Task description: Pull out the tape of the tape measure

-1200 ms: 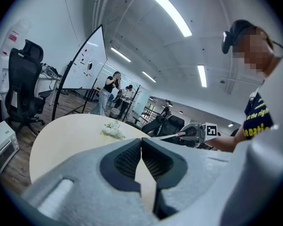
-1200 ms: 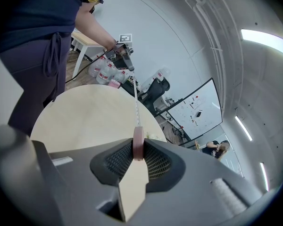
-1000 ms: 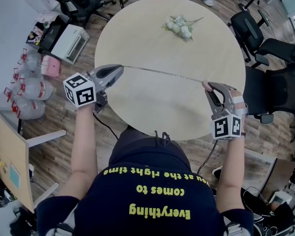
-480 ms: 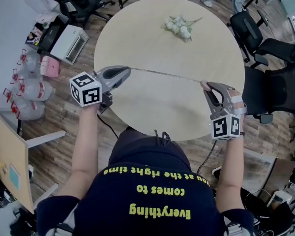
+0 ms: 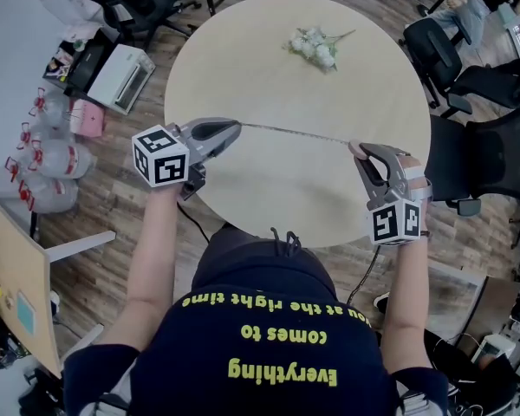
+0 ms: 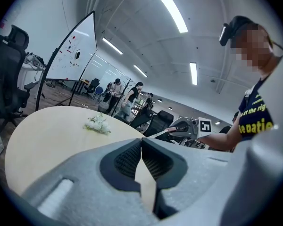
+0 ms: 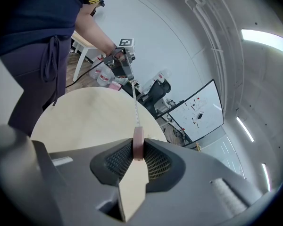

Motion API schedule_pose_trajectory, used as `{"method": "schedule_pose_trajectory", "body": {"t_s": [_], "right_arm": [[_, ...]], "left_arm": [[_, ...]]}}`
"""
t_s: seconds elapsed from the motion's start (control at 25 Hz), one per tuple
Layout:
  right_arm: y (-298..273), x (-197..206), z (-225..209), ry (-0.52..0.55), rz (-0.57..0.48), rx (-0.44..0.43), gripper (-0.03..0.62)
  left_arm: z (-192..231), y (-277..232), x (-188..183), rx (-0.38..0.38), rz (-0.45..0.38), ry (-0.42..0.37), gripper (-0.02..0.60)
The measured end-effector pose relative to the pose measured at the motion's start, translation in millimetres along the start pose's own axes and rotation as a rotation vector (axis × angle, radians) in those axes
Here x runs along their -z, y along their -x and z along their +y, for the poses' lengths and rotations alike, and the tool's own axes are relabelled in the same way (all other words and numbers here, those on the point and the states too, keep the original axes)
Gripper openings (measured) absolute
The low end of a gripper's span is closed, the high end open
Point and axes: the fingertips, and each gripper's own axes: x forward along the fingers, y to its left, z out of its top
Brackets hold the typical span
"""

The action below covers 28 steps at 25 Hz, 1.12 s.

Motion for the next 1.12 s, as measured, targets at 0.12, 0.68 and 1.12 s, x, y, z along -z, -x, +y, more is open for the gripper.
{"method": "schedule_pose_trajectory", "body": {"t_s": [0.12,0.68,1.12], "right_arm": [[0,-1,-1,-0.002,0.004,-0.003,0.083],[-3,-3,1,-0.005,-0.007,-0.006,0.083],[-6,-8,3,-0.019,-0.022,-0.009,0.083]], "left_arm": [[-2,-4,0,0.007,0.002,0.001,0.006],[-11,-20,-5,0.037,0.001,-0.006,0.006],[-27,-35,-6,0.081,0.005,-0.008,0.006]]}}
